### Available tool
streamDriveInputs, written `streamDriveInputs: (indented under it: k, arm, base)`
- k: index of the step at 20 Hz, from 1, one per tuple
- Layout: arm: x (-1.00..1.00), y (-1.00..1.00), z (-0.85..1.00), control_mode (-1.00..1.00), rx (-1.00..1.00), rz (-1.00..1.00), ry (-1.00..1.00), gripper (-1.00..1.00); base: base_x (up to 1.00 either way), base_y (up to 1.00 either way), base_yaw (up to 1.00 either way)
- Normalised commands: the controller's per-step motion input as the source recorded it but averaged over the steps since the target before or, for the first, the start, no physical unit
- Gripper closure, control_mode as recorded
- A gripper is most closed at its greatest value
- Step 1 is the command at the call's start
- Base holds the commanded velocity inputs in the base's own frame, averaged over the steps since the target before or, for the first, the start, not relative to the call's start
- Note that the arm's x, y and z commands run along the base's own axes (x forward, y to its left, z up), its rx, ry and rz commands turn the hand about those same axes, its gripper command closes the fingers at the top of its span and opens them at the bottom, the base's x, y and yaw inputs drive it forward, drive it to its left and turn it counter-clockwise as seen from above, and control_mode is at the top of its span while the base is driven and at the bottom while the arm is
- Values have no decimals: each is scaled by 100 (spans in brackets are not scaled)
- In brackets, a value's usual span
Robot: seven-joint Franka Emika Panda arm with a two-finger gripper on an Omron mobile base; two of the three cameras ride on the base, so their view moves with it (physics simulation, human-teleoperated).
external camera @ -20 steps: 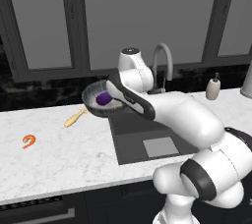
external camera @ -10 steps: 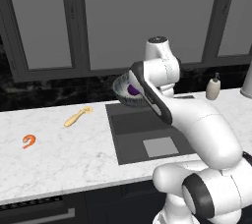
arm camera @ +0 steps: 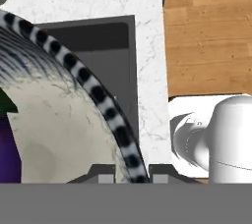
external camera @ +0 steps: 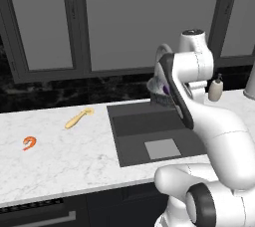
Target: Pick the eggplant from the sink and place it in the bowl. Then pick the bowl and place it in the microwave. Then close the microwave door and press the start button.
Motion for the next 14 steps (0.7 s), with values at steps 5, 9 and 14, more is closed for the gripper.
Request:
streamDriveInputs:
  k: [5,9,14]
  arm:
    - [-26,-56,26,-100,0,-7,-3,100]
    - [-14,-19,27,-100,0,-1,-4,100]
    - [-10,-18,28,-100,0,0,-5,100]
  base:
    - [0,0,0]
    - [0,0,0]
    - [0,0,0]
